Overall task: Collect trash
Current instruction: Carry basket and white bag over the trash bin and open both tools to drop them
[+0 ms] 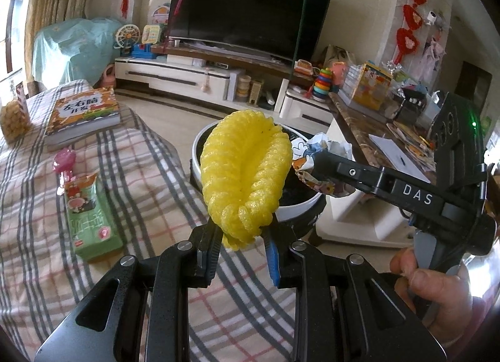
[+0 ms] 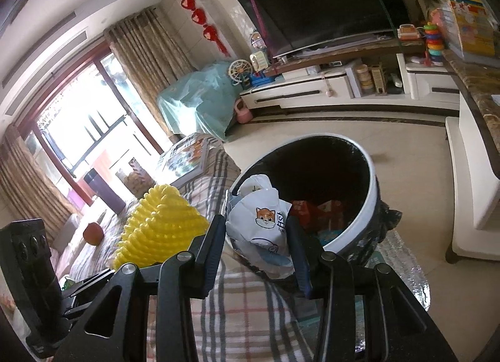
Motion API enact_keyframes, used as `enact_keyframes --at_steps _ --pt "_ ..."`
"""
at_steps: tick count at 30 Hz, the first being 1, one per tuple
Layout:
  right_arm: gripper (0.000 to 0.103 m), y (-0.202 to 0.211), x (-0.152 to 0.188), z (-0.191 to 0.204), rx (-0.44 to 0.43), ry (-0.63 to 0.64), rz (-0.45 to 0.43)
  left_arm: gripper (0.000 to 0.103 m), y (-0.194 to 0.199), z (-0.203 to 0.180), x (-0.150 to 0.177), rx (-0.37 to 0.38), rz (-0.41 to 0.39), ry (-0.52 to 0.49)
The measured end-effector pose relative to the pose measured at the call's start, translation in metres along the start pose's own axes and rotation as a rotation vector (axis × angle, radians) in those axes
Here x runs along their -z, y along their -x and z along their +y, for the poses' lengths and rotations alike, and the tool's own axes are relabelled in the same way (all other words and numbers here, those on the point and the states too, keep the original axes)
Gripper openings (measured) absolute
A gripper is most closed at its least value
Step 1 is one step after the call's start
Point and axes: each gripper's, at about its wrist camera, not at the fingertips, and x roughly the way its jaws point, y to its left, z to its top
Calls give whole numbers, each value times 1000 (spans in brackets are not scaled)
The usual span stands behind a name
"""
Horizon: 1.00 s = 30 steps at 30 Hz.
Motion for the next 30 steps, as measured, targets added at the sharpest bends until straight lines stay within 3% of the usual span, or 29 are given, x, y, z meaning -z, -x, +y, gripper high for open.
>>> enact_keyframes --at_steps 30 --pt "41 -23 -27 -22 33 -30 12 23 -47 -6 -42 -9 19 -32"
